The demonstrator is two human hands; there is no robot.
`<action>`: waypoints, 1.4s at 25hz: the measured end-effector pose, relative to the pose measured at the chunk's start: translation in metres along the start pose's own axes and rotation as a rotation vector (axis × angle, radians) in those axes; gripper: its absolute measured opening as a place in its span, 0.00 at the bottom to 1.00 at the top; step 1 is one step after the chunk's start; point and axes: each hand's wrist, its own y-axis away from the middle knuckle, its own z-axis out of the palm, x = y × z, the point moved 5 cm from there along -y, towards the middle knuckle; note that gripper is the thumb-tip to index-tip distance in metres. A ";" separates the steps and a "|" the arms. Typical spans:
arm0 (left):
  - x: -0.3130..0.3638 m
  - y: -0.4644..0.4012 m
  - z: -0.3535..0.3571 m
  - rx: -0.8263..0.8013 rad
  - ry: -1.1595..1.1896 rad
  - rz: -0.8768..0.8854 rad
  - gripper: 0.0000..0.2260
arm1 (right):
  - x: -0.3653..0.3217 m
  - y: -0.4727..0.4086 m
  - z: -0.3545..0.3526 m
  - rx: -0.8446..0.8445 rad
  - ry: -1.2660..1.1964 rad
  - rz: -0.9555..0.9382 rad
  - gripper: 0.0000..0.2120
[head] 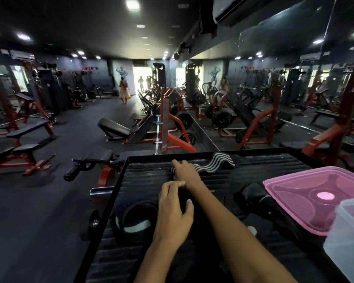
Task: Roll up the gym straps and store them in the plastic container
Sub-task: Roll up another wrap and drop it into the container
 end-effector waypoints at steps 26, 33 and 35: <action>0.039 0.018 -0.013 -0.680 0.255 0.012 0.26 | 0.036 0.221 -0.099 -0.030 -1.237 -0.071 0.10; 0.042 0.017 -0.022 -0.332 0.530 0.008 0.17 | 0.032 0.208 -0.120 0.206 -1.253 0.084 0.05; 0.043 0.015 -0.025 -0.253 0.544 0.007 0.17 | 0.030 0.198 -0.129 0.177 -1.196 0.115 0.07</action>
